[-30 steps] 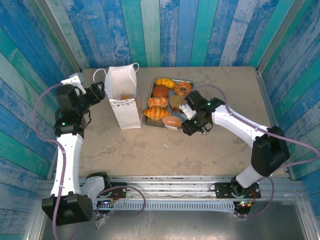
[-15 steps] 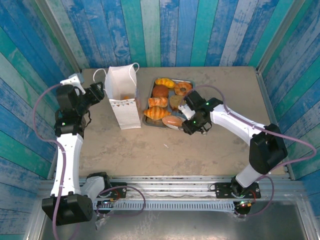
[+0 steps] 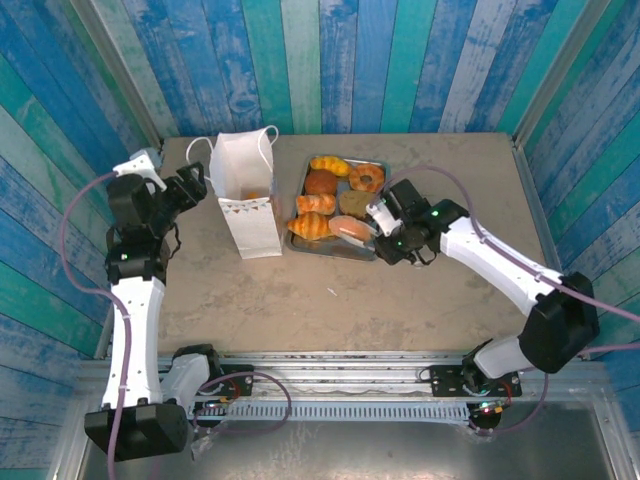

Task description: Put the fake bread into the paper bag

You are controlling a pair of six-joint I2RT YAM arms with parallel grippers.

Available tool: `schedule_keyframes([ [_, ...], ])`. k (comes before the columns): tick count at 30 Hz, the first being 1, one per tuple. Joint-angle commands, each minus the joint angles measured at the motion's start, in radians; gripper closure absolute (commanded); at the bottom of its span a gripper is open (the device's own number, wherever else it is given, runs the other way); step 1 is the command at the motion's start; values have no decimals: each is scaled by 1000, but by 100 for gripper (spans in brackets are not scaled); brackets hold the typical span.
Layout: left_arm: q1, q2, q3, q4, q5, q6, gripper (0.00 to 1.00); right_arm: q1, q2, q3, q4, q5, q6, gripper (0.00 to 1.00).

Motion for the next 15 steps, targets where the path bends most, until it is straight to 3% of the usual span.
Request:
schedule_keyframes([
  [1,5,-37,17,14,-28,-40,20,-4,-64,46,14,23,8,64],
  [7,5,-21,-42,39,-19,-141,22,-3,-122,171,22,-29,30,65],
  [15,22,68,-176,259,209,-373,25,96,-108,344,177,-55,34,66],
])
